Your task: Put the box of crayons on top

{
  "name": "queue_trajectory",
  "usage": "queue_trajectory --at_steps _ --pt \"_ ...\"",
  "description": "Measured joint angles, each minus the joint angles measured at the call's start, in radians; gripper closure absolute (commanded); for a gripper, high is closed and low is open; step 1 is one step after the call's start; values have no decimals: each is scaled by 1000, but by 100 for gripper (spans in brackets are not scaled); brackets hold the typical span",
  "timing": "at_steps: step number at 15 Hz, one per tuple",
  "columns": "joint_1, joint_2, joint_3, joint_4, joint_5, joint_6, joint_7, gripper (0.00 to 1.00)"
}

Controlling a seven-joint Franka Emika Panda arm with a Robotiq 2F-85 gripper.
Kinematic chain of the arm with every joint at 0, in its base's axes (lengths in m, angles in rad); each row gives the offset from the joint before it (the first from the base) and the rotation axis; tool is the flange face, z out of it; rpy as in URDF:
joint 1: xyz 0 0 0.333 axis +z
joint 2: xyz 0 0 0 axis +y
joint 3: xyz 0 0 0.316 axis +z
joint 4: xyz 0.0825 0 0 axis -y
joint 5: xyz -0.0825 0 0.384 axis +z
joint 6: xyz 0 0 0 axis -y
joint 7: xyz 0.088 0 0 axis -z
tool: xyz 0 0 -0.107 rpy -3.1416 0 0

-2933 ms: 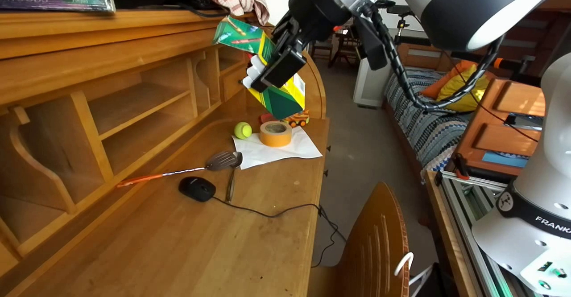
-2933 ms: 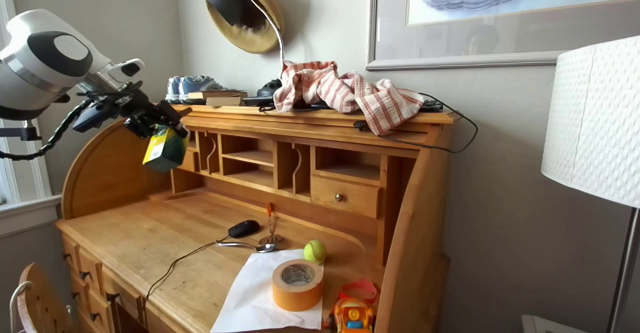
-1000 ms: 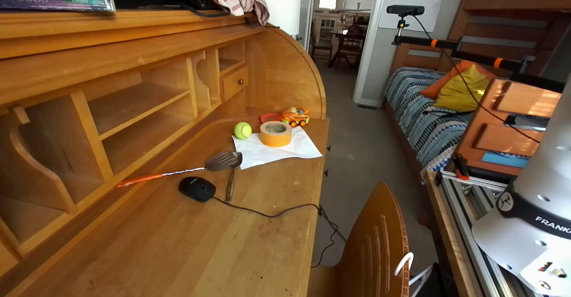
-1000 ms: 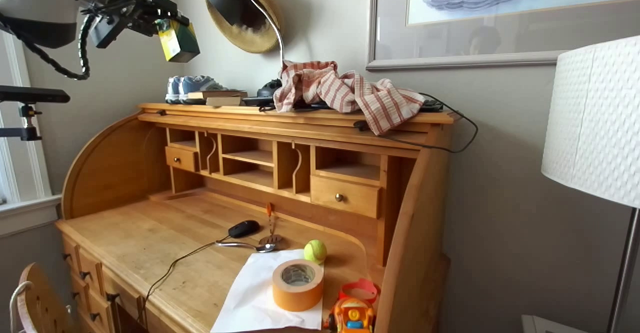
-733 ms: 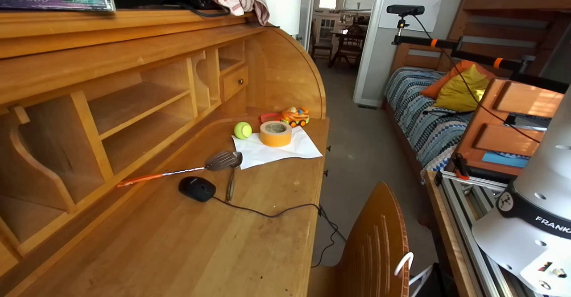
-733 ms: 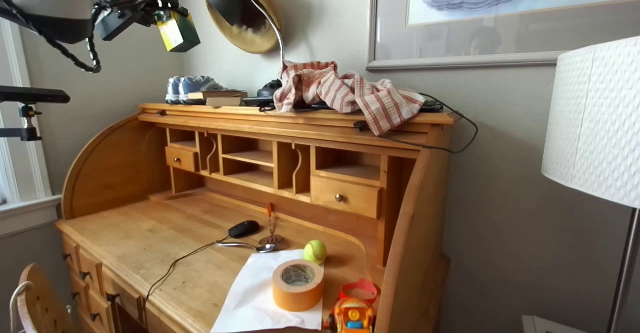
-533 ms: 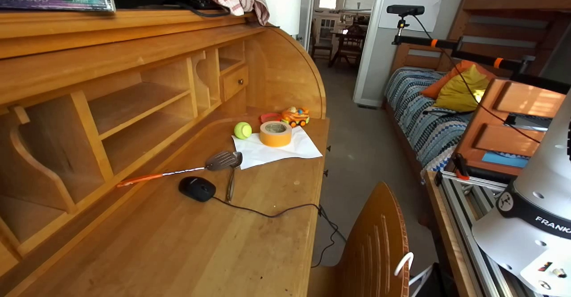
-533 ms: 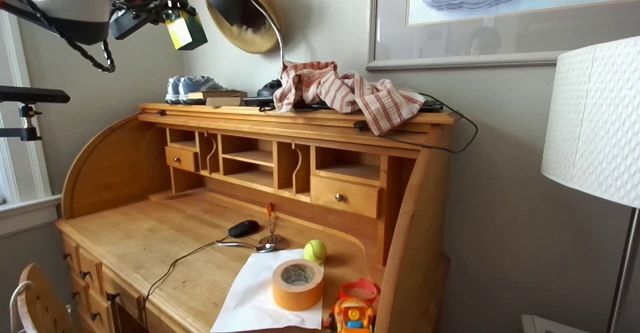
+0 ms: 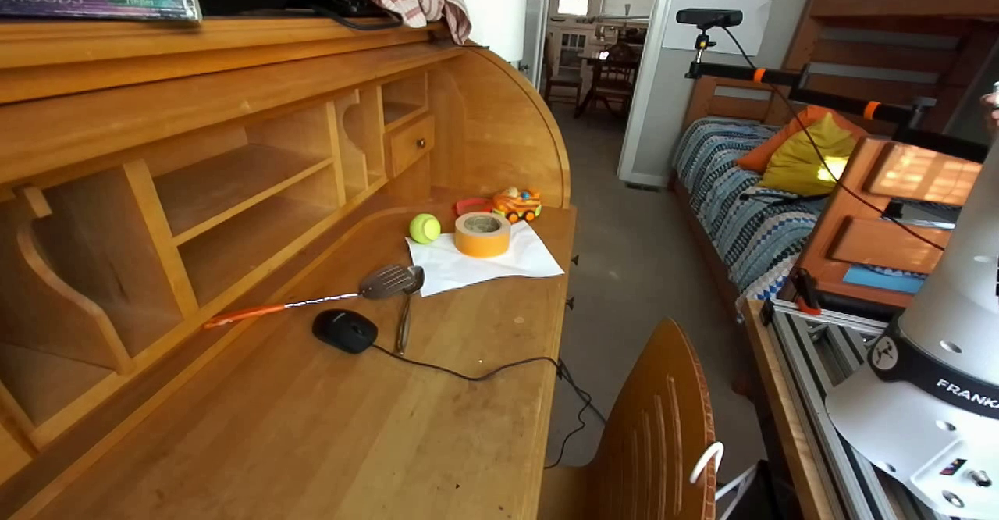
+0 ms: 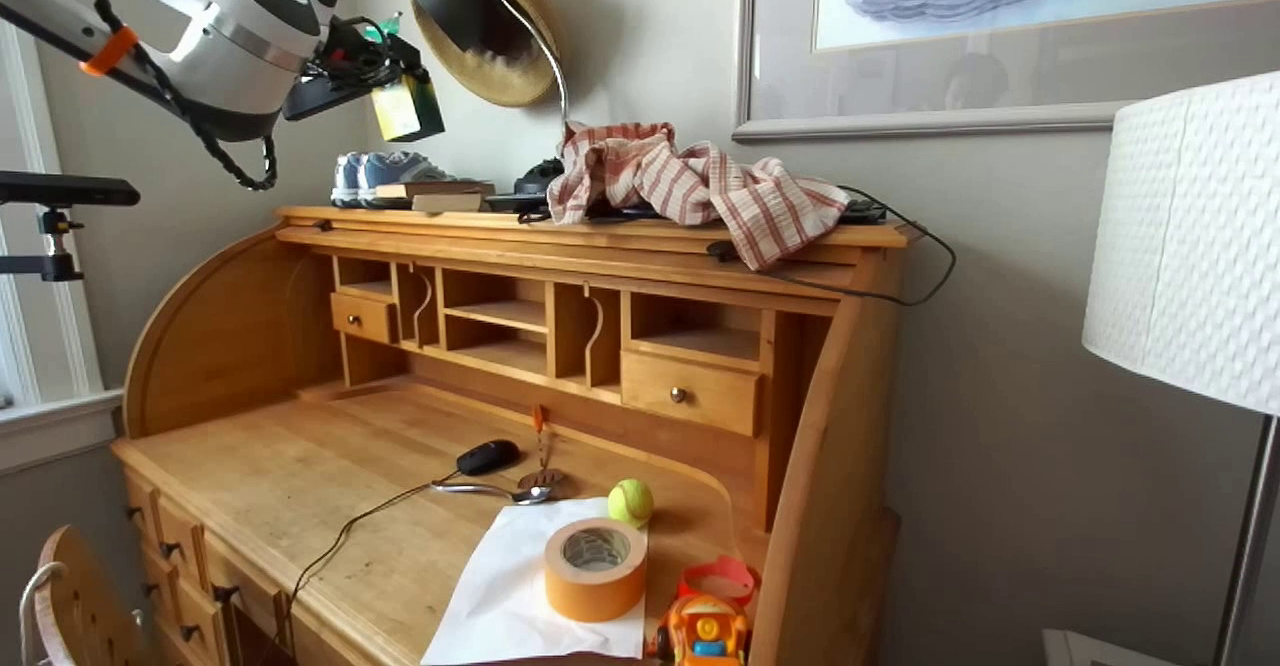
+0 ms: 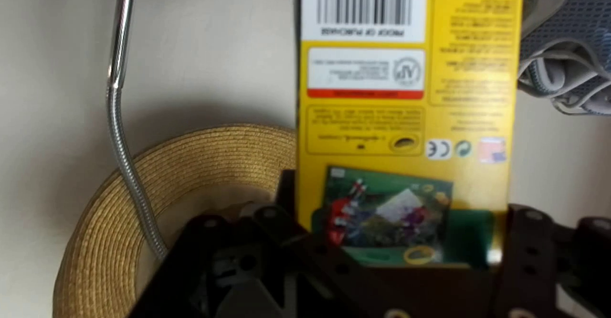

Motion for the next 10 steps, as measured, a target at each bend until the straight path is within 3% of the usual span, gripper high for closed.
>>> queue_trajectory --at_steps 10 --pt "25 286 67 223 -8 -2 -71 45"
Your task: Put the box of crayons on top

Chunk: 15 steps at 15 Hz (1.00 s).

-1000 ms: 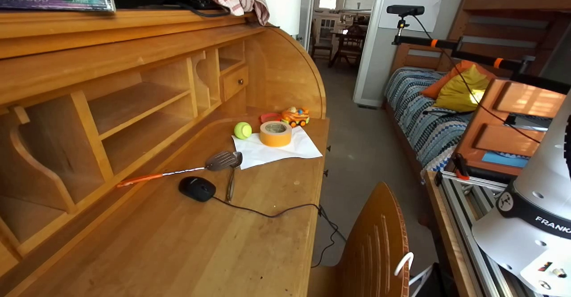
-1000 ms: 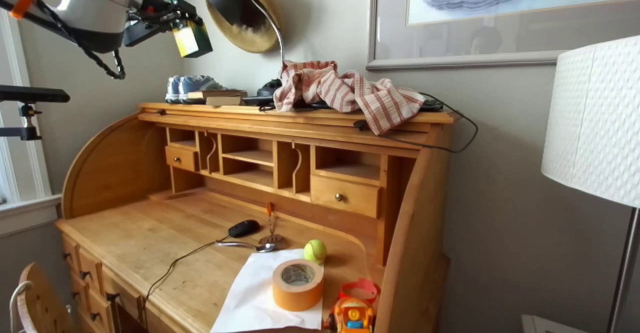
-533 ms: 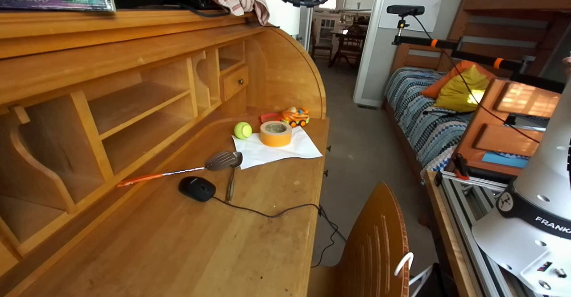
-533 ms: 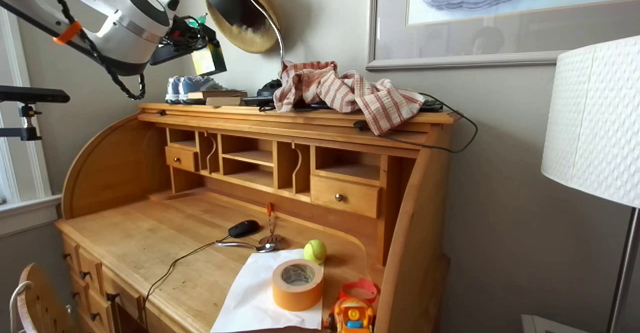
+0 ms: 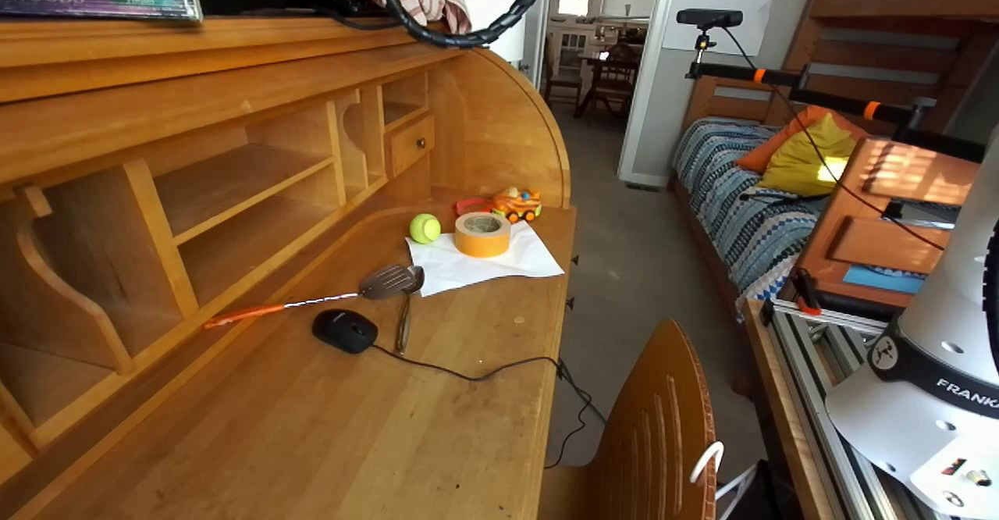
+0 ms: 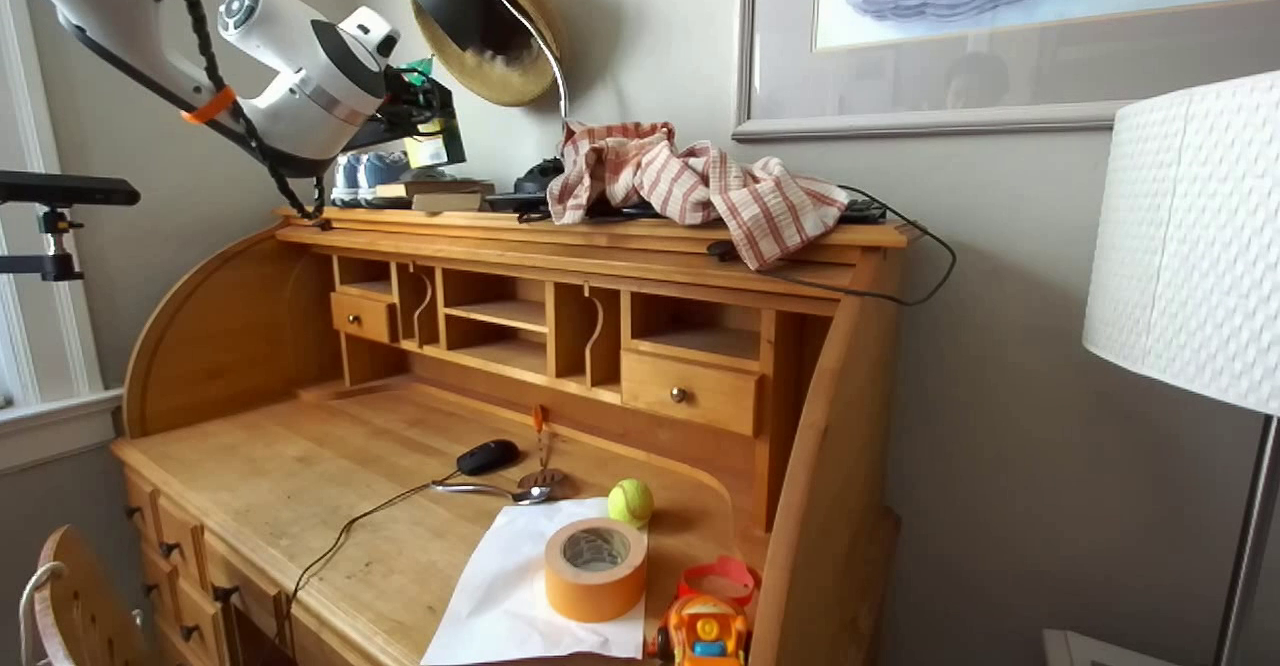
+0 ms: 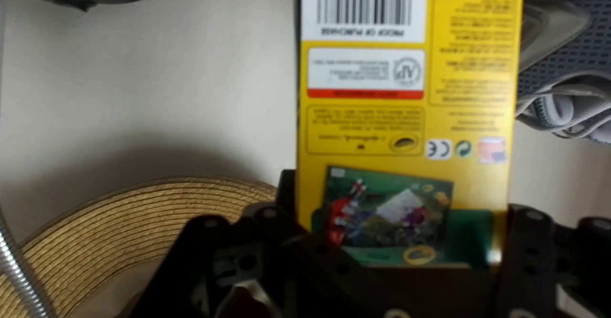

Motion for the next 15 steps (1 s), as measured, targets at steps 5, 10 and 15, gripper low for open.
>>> queue_trajectory --at_steps 5,10,15 --pt "3 110 75 89 -14 -82 -27 45" --pt "-18 163 144 167 -11 -203 -96 45" --pt "-49 217 212 232 14 -288 -195 45"
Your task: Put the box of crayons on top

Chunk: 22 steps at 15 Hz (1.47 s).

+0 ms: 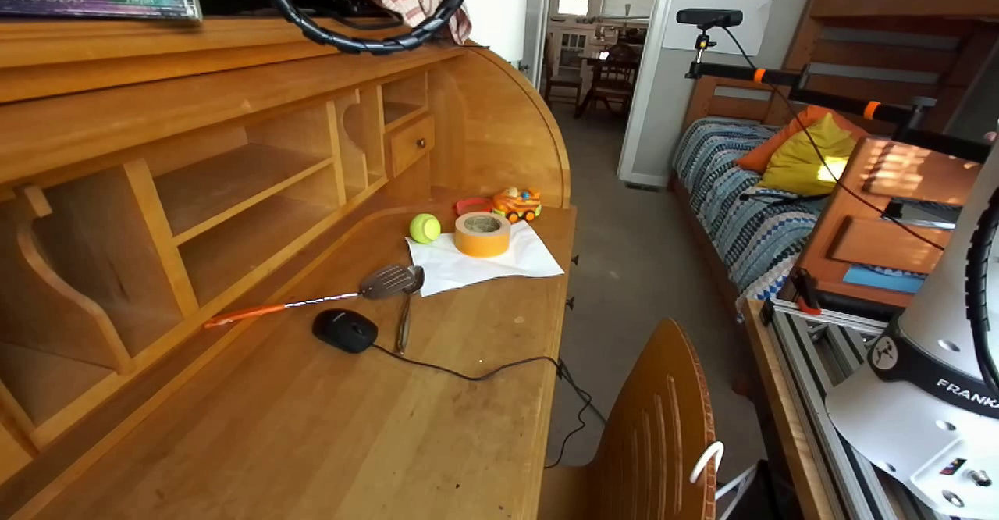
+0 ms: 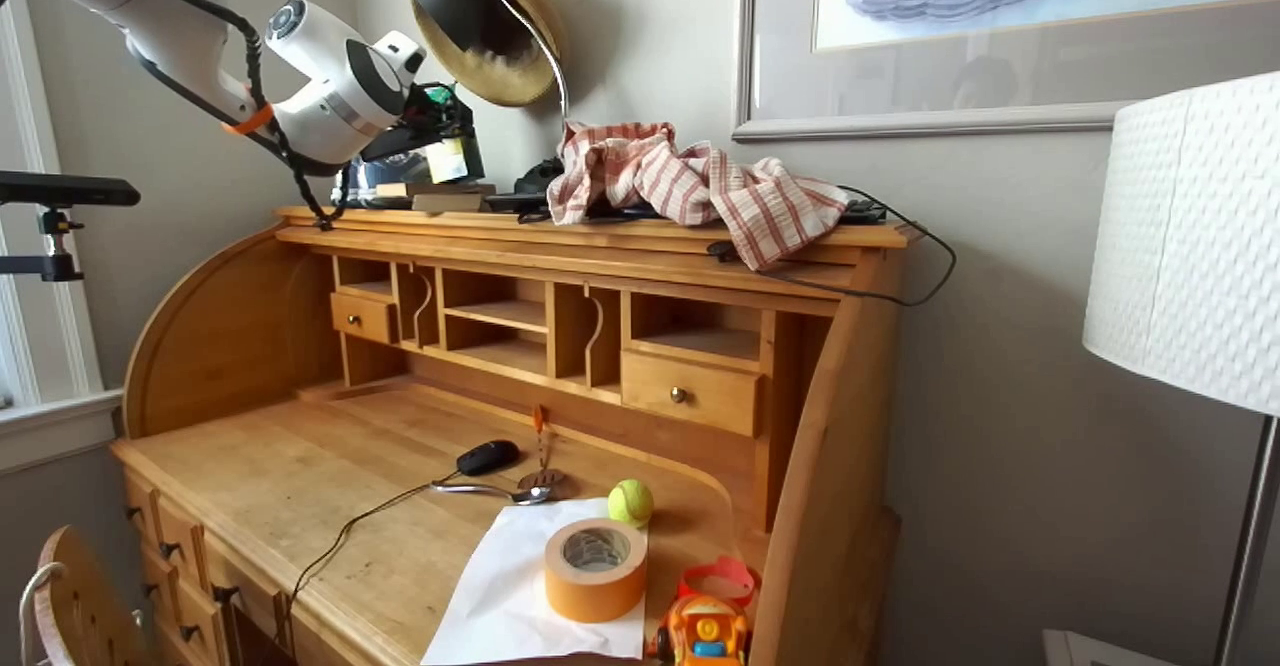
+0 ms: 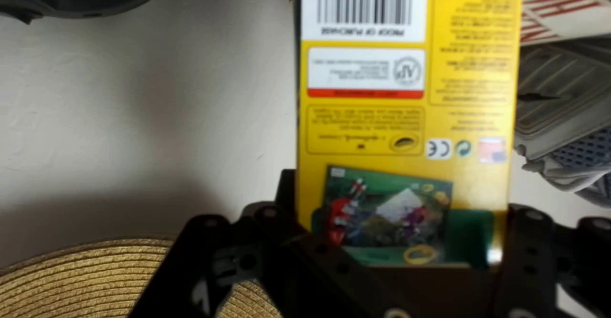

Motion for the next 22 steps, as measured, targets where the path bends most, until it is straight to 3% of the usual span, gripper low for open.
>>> queue_trajectory --at_steps 7,14,15,16,22 --pt "-18 79 44 63 28 12 -29 45" --pt "-20 87 54 63 44 49 53 45" --pt "-20 84 54 63 44 49 68 19" --pt "-20 82 54 63 45 49 84 4" --pt "-21 59 52 62 45 49 160 0"
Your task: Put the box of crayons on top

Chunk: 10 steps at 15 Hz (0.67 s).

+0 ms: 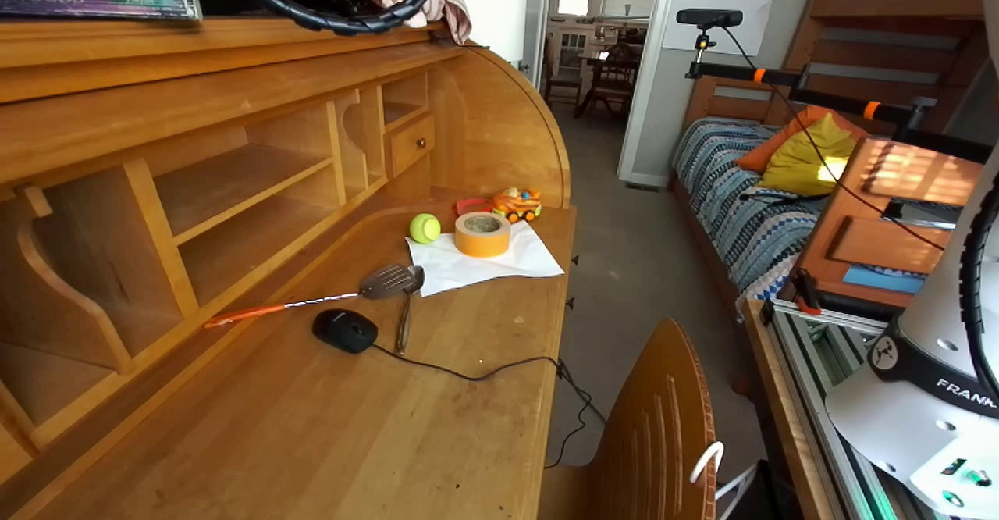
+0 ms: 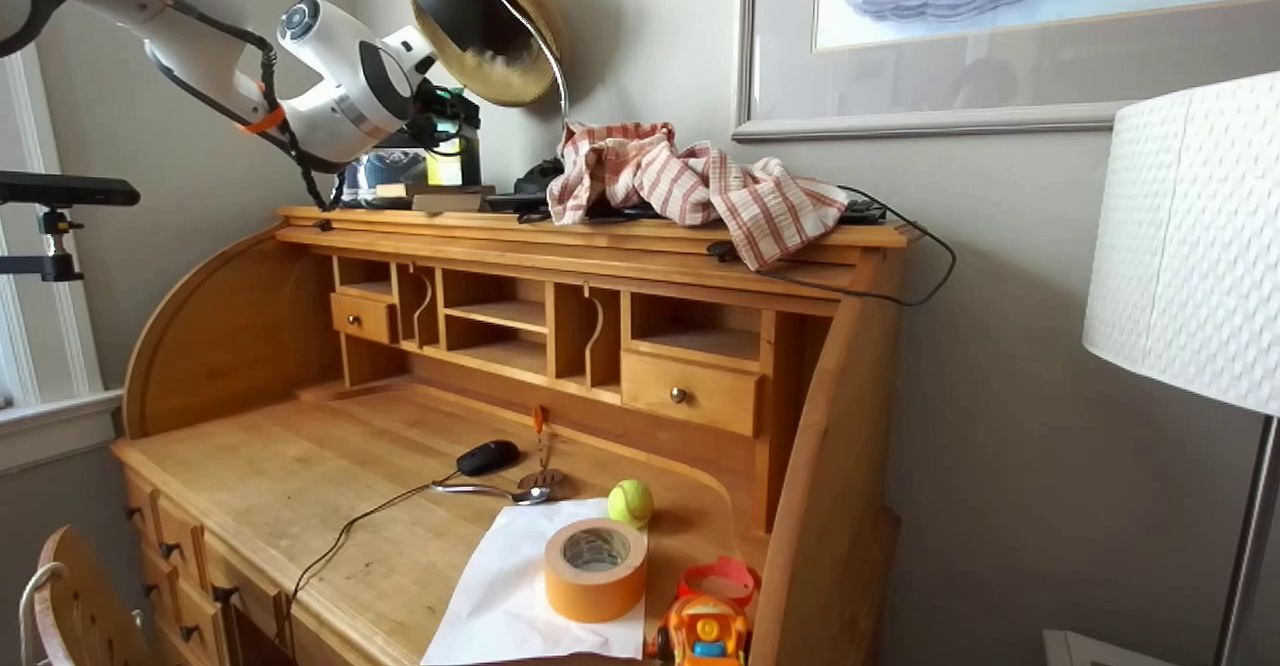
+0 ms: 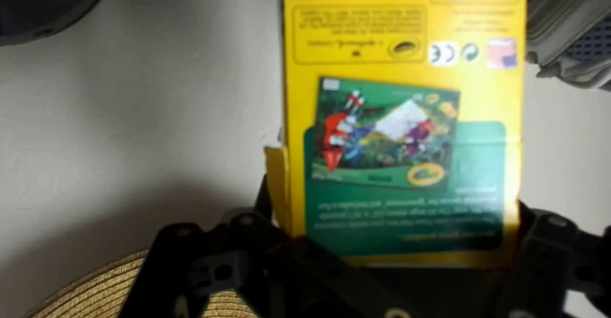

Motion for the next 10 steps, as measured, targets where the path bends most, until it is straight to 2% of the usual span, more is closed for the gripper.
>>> queue_trajectory --at_steps 6,7,10 --pt "0 -35 -4 -7 0 0 29 0" --pt "17 -52 -30 -19 54 8 9 0" --pt "114 -143 -172 -82 290 48 -122 0"
